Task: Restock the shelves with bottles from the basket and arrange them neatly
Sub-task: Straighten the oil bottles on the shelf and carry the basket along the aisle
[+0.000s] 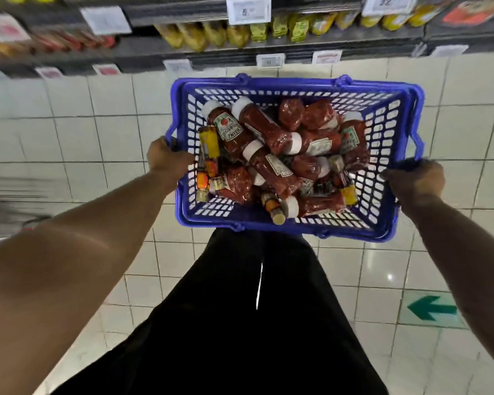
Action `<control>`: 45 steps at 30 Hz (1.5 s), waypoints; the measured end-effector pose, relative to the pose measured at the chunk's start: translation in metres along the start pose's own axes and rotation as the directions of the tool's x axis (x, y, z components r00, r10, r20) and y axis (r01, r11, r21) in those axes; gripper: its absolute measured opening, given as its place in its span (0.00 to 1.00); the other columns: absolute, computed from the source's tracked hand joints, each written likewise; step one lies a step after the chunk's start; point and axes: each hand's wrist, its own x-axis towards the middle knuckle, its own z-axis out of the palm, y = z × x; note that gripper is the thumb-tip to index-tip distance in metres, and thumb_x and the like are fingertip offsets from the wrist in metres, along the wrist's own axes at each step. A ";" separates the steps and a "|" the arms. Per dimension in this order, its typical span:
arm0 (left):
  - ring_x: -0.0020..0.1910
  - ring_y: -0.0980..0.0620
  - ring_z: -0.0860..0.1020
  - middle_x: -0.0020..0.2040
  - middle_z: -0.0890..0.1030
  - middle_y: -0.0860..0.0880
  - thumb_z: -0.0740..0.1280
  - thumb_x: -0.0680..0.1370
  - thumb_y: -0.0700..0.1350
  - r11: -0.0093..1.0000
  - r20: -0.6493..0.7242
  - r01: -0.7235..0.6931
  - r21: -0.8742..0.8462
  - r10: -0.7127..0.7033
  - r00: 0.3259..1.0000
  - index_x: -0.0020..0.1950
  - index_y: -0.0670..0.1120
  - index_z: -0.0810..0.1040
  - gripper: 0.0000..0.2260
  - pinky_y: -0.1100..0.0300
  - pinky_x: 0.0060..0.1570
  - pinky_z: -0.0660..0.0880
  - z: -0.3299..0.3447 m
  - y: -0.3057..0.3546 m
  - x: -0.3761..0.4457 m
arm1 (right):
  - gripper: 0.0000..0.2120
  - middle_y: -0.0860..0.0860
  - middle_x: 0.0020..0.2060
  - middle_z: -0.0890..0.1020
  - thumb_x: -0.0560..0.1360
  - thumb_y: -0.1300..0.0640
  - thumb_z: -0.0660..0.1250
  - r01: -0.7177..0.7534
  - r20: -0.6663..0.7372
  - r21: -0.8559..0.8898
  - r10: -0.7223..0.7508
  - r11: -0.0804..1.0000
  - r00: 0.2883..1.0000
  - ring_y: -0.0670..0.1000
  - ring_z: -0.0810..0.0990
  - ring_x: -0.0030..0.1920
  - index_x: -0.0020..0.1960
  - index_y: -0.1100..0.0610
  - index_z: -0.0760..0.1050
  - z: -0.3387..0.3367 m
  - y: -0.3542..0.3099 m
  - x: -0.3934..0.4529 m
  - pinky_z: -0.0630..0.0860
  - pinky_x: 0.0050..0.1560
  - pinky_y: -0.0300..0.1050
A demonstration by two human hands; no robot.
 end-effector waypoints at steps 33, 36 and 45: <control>0.28 0.53 0.81 0.38 0.82 0.47 0.75 0.61 0.36 0.990 -0.015 0.133 -0.047 -0.134 0.991 0.48 0.43 0.81 0.16 0.65 0.22 0.73 -0.015 -0.150 0.320 | 0.18 0.49 0.31 0.82 0.55 0.53 0.84 0.010 0.059 -0.124 -0.003 0.992 0.998 0.42 0.78 0.23 0.40 0.54 0.80 0.332 -0.096 0.068 0.76 0.23 0.38; 0.30 0.53 0.82 0.40 0.84 0.46 0.76 0.63 0.37 0.991 -0.008 0.135 -0.023 -0.136 0.991 0.52 0.43 0.81 0.18 0.60 0.26 0.77 -0.020 -0.147 0.315 | 0.19 0.51 0.32 0.84 0.58 0.53 0.83 0.002 0.095 -0.158 0.013 0.987 0.995 0.46 0.83 0.29 0.45 0.57 0.83 0.326 -0.104 0.064 0.80 0.30 0.40; 0.53 0.51 0.73 0.62 0.73 0.48 0.75 0.67 0.49 1.000 -0.210 -0.015 0.013 0.018 0.978 0.67 0.50 0.68 0.31 0.64 0.42 0.72 -0.045 -0.115 0.276 | 0.29 0.52 0.53 0.77 0.64 0.48 0.74 0.298 0.016 -0.321 -0.309 0.899 0.951 0.53 0.77 0.49 0.63 0.53 0.72 0.283 -0.152 0.029 0.74 0.49 0.46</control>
